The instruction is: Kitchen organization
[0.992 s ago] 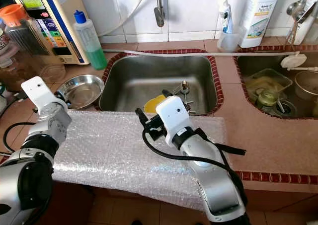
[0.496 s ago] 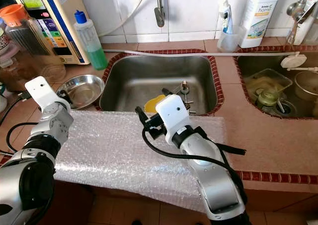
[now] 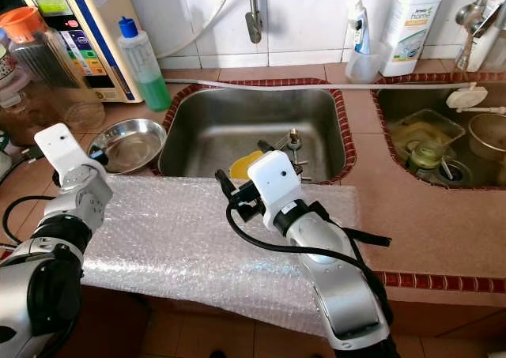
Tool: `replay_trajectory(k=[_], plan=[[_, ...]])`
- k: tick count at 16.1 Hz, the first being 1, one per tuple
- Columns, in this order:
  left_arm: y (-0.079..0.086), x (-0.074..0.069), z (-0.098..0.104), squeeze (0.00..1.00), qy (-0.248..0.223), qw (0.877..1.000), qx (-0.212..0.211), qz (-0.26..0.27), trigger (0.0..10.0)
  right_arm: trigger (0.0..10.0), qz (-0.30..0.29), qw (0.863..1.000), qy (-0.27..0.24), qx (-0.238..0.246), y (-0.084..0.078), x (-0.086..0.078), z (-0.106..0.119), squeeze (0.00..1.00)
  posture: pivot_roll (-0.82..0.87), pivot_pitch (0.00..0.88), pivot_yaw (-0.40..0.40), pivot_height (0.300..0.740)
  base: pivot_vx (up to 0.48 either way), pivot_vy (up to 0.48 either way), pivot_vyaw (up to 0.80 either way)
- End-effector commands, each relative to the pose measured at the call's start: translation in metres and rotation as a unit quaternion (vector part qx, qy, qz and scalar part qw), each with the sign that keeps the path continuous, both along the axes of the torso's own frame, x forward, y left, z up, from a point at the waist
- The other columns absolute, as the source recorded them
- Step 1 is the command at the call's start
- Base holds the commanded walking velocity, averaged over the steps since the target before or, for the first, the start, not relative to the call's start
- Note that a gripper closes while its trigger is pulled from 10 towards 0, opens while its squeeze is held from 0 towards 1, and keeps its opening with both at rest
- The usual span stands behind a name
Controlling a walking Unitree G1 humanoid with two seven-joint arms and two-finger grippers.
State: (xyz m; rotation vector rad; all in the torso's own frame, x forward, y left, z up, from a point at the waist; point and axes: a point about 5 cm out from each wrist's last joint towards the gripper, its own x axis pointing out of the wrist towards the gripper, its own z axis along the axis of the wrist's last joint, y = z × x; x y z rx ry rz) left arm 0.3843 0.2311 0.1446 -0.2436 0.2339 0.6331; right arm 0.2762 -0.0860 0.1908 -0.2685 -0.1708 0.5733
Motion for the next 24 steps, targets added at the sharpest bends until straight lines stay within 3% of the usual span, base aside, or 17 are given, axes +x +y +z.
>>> replay_trajectory(k=[1,4,5,6,7,24], plan=[[0.009,-0.004,-0.005,0.00,0.017,1.000,0.008,0.010,10.0,10.0,0.009,1.000,-0.002,0.001,0.004,-0.001,0.001,0.44,-0.29,0.131,0.155,0.740,0.000,0.000,0.00],[0.004,-0.004,-0.011,0.00,0.040,0.999,-0.006,-0.011,10.0,10.0,0.025,1.000,0.006,0.002,0.006,-0.002,-0.001,0.44,-0.29,0.127,0.155,0.740,0.000,0.000,0.00],[0.001,-0.004,-0.013,0.00,0.041,0.999,-0.018,-0.018,8.9,10.0,0.028,1.000,0.006,0.003,0.007,-0.003,-0.001,0.44,-0.29,0.127,0.155,0.740,0.000,0.000,0.00],[-0.001,-0.003,-0.014,0.00,0.040,0.999,-0.024,-0.023,2.2,10.0,0.029,1.000,0.006,0.004,0.007,-0.003,-0.001,0.43,-0.29,0.124,0.156,0.740,0.000,0.000,0.00],[-0.005,-0.002,-0.015,0.00,0.031,0.998,-0.038,-0.034,0.0,10.0,0.029,1.000,0.005,0.004,0.007,-0.003,0.000,0.43,-0.29,0.122,0.156,0.740,0.000,0.000,0.00],[-0.005,-0.003,-0.016,0.00,-0.005,0.995,-0.098,-0.016,0.0,10.0,0.032,0.999,0.004,0.001,0.008,-0.001,0.000,0.43,-0.29,0.124,0.148,0.740,0.000,0.000,0.00]])
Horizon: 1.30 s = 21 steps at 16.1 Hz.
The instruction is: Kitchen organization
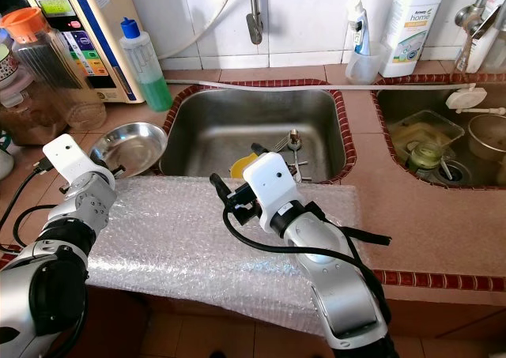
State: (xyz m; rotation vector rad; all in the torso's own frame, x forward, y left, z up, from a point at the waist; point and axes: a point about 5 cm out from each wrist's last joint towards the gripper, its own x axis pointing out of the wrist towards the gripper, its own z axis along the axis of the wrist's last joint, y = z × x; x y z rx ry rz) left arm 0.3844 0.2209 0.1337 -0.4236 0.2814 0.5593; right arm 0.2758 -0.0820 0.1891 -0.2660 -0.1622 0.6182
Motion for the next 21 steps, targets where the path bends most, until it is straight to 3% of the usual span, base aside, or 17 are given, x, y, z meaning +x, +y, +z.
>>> replay_trajectory(k=[1,5,9,14,17,18,19,20,21], plan=[[0.005,-0.003,-0.004,0.00,0.001,1.000,-0.004,0.010,0.0,10.0,0.011,1.000,-0.003,0.004,0.004,0.000,0.002,0.42,-0.29,0.125,0.149,0.740,0.000,0.000,0.00],[-0.015,0.004,0.010,0.00,-0.100,0.993,-0.050,-0.028,0.0,10.0,0.016,1.000,-0.006,0.007,0.005,0.001,0.004,0.43,-0.29,0.123,0.149,0.740,0.000,0.000,0.00],[-0.023,0.006,0.023,0.00,-0.163,0.984,-0.044,-0.047,0.0,10.0,0.017,1.000,-0.009,0.006,0.006,0.004,0.006,0.43,-0.29,0.119,0.144,0.740,0.000,0.000,0.00],[-0.016,0.003,0.022,0.00,-0.181,0.981,-0.053,-0.035,0.0,10.0,0.018,1.000,-0.010,0.005,0.006,0.005,0.005,0.42,-0.28,0.113,0.141,0.740,0.000,0.000,0.00],[-0.033,0.005,0.045,0.00,-0.278,0.954,-0.064,-0.094,0.0,10.0,-0.021,0.999,-0.019,0.025,-0.002,0.013,0.010,0.43,-0.28,0.106,0.140,0.740,0.000,0.000,0.00],[-0.043,0.003,0.050,0.00,-0.295,0.946,-0.054,-0.120,0.0,10.0,-0.060,0.996,-0.005,0.058,-0.013,0.022,0.011,0.42,-0.27,0.105,0.140,0.740,0.000,0.000,0.00],[-0.047,0.002,0.051,0.00,-0.301,0.944,-0.054,-0.128,0.0,10.0,-0.079,0.994,0.002,0.074,-0.019,0.027,0.012,0.09,-0.27,0.104,0.141,0.740,0.000,0.000,0.00],[-0.052,-0.001,0.051,0.00,-0.304,0.941,-0.051,-0.138,0.0,10.0,-0.091,0.992,0.006,0.084,-0.023,0.031,0.013,0.00,-0.27,0.102,0.141,0.740,0.000,0.000,0.00],[-0.054,-0.002,0.050,0.00,-0.307,0.940,-0.047,-0.144,0.0,10.0,-0.095,0.992,0.008,0.088,-0.025,0.032,0.013,0.00,-0.27,0.102,0.142,0.740,0.000,0.000,0.00]])
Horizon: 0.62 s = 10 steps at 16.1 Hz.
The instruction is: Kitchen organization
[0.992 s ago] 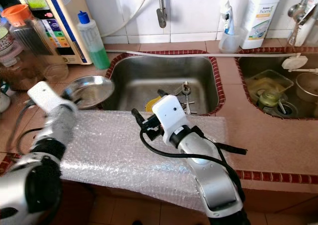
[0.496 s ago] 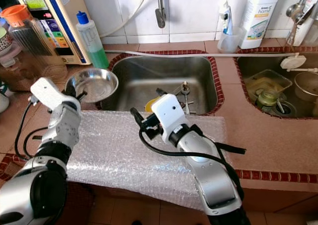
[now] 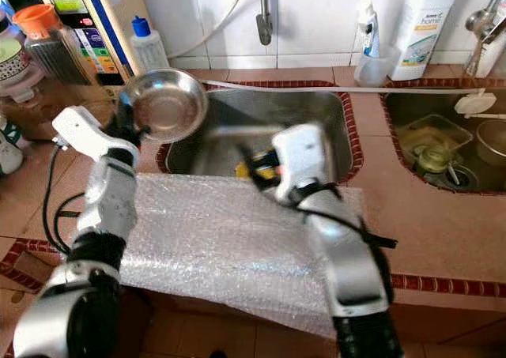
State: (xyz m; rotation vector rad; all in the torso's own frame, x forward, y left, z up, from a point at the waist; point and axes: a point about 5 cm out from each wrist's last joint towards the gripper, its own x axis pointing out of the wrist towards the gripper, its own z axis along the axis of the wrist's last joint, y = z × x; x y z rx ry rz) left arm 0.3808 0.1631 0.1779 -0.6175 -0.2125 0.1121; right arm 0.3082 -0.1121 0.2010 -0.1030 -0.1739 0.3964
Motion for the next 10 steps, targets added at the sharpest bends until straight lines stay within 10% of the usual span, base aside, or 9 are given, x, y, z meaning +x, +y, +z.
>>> replay_trajectory(k=[1,10], plan=[[-0.009,-0.009,0.005,0.00,-0.034,0.998,0.044,-0.029,0.0,10.0,-0.009,0.999,0.008,0.040,-0.002,0.008,0.006,0.00,-0.26,0.099,0.144,0.740,0.000,0.000,0.00],[-0.048,-0.044,0.014,0.00,-0.114,0.975,0.136,-0.134,0.0,10.0,-0.028,0.988,0.064,0.138,-0.006,0.030,0.008,0.00,-0.25,0.102,0.151,0.740,0.000,0.000,0.00]])
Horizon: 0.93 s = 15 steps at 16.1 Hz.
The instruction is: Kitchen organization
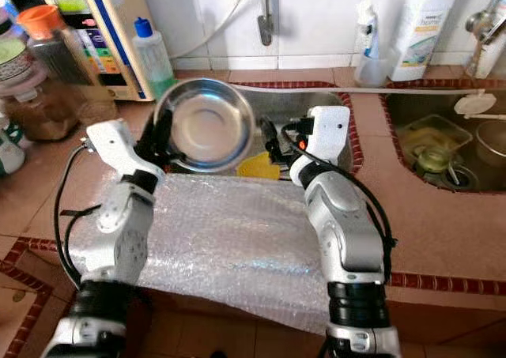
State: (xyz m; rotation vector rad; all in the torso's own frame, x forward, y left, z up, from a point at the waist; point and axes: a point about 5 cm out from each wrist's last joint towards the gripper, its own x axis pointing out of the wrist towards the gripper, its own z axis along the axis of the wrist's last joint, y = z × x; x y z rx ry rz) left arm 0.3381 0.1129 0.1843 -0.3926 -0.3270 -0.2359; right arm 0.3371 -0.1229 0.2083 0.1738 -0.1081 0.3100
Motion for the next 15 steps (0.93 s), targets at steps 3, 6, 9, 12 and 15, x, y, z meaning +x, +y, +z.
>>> replay_trajectory(k=[3,6,9,12,15], plan=[[-0.005,-0.008,0.008,0.00,-0.020,1.000,0.009,-0.022,0.0,10.0,0.029,1.000,0.008,-0.003,0.014,0.007,0.000,0.00,-0.24,0.101,0.147,0.740,0.000,0.000,0.00],[-0.007,-0.014,0.010,0.00,-0.023,0.999,0.018,-0.031,0.0,10.0,0.029,0.999,0.017,-0.003,0.016,0.015,0.000,0.00,-0.23,0.097,0.144,0.740,0.000,0.000,0.00],[-0.010,-0.018,0.011,0.00,-0.024,0.999,0.021,-0.040,0.0,4.9,0.008,1.000,0.019,0.002,0.012,0.022,0.002,0.00,-0.23,0.100,0.141,0.740,0.000,0.000,0.00],[-0.016,-0.024,0.012,0.00,-0.025,0.998,0.019,-0.051,0.0,0.0,-0.002,1.000,0.018,0.004,0.010,0.026,0.003,0.00,-0.23,0.100,0.137,0.740,0.000,0.000,0.00],[-0.020,-0.027,0.012,0.00,-0.029,0.997,0.023,-0.063,0.0,0.0,-0.006,1.000,0.021,0.004,0.009,0.029,0.002,0.00,-0.23,0.099,0.133,0.740,0.000,0.000,0.00]])
